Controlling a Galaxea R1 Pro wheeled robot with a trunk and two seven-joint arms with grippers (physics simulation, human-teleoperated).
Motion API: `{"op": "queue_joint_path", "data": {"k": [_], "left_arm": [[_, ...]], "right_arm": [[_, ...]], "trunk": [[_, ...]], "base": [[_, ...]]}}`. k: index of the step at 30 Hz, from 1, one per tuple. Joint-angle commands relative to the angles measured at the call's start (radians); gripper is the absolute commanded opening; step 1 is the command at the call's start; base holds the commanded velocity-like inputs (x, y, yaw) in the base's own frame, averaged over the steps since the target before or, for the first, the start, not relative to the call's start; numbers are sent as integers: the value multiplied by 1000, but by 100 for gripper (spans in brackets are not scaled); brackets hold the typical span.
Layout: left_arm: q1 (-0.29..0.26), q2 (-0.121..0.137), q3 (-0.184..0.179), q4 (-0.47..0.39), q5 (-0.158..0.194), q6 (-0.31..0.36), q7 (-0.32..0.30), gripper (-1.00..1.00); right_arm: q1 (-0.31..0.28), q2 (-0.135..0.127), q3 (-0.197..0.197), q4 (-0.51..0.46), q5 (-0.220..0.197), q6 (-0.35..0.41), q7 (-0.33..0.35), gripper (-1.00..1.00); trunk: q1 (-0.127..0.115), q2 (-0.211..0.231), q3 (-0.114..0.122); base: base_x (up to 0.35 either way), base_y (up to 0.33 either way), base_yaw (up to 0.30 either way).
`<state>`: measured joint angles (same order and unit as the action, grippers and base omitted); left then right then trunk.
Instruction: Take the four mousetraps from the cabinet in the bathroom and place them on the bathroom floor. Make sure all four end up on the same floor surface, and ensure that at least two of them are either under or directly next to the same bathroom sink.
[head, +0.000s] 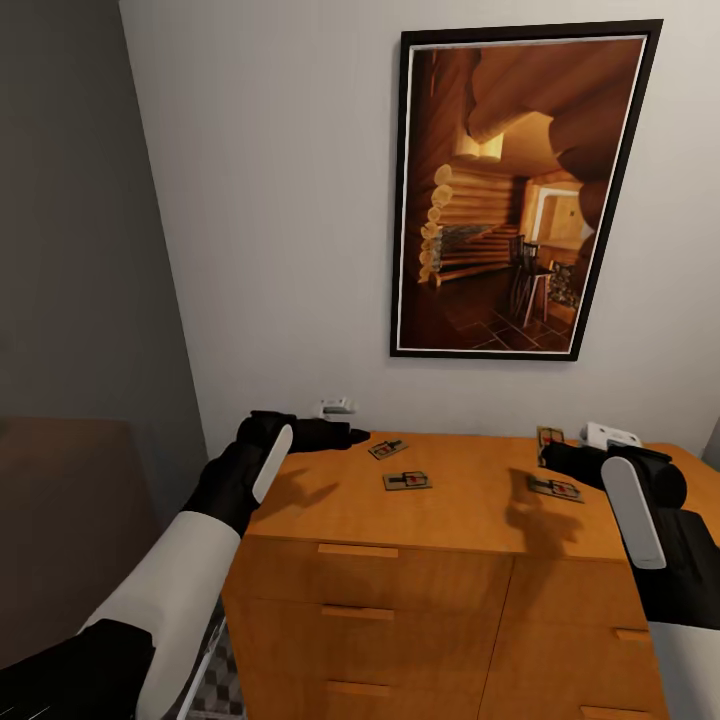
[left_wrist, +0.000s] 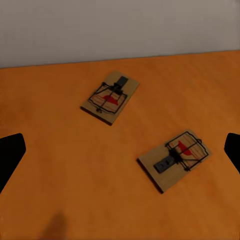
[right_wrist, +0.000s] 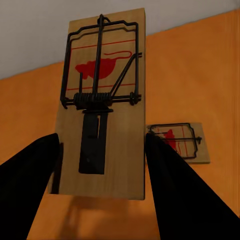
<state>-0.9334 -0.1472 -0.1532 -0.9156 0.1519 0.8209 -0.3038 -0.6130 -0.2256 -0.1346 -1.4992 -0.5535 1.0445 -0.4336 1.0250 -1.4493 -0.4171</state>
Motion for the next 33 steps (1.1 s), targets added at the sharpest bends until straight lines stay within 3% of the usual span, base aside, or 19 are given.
{"op": "queue_joint_path", "data": {"k": [1, 9, 13, 16, 19, 23, 30, 33], "left_arm": [[-1, 0, 0, 0, 8, 5, 4, 100], [-1, 2, -7, 0, 6, -2, -9, 100], [-1, 9, -50, -12, 0, -4, -73, 100], [-1, 18, -110, -38, -38, -5, -179, 100], [-1, 19, -134, -63, -104, -3, -230, 100], [-1, 19, -142, -71, -152, 1, -247, 100], [-1, 23, -140, -73, -168, 3, -249, 100], [-1, 24, -122, -74, -170, 5, -238, 100]], "right_arm": [[-1, -1, -2, -1, -11, 3, -9, -100], [0, -2, -16, -1, -12, 3, -8, -100], [0, -2, -17, -1, -13, 3, -8, -100], [-1, -2, -17, -1, -13, 3, -8, -100], [-1, -2, -17, -1, -13, 3, -8, -100], [-1, -3, -17, -1, -13, 3, -8, -100], [-1, -3, -17, -1, -12, 3, -9, -100], [0, -3, -17, -1, -11, 3, -9, -100]], "trunk": [[0, -1, -1], [0, -1, -1], [0, -1, -1], [0, -1, -1], [0, -1, -1], [0, -1, -1], [0, -1, -1], [0, -1, -1]], "base": [[0, 0, 0], [0, 0, 0], [0, 0, 0], [0, 0, 0], [0, 0, 0], [0, 0, 0], [0, 0, 0], [0, 0, 0]]}}
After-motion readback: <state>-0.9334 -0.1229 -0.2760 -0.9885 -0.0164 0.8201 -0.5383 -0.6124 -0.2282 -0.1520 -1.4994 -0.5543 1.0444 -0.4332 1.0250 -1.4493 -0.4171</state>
